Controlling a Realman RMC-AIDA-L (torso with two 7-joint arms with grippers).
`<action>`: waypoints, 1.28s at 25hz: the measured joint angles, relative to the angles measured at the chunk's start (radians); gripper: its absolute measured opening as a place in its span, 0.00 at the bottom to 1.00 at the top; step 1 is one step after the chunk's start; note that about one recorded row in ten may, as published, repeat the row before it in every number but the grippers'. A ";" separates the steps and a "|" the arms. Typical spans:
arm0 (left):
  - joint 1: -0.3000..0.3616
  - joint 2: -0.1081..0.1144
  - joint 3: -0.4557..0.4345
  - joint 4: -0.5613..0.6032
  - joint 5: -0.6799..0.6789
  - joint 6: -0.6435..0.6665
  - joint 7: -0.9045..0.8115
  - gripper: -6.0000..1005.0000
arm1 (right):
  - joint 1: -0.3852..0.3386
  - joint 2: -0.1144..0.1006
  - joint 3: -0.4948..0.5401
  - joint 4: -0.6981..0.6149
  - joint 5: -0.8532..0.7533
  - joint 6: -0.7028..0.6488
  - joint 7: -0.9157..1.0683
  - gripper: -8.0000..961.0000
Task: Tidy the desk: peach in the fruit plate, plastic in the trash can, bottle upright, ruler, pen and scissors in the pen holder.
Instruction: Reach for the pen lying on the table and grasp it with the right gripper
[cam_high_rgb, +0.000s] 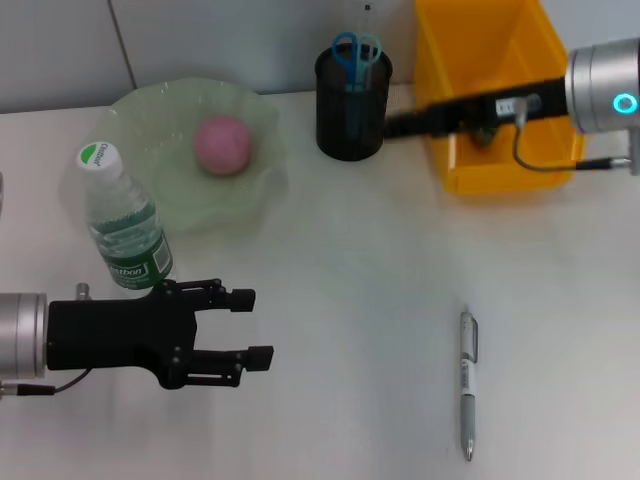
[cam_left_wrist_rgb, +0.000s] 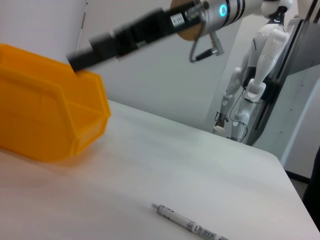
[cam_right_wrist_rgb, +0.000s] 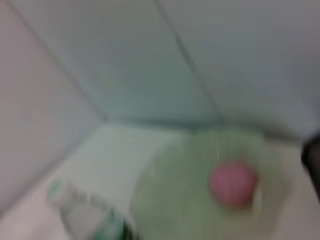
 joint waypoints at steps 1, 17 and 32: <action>-0.001 0.000 0.000 -0.003 0.000 0.000 0.000 0.80 | 0.025 -0.006 0.006 -0.036 -0.104 -0.089 0.083 0.69; -0.014 0.001 0.000 -0.010 -0.003 0.003 0.024 0.80 | 0.243 0.005 -0.004 -0.046 -0.613 -0.437 0.486 0.69; -0.022 0.001 0.000 -0.036 -0.007 0.005 0.061 0.80 | 0.283 0.048 -0.146 0.050 -0.703 -0.419 0.629 0.67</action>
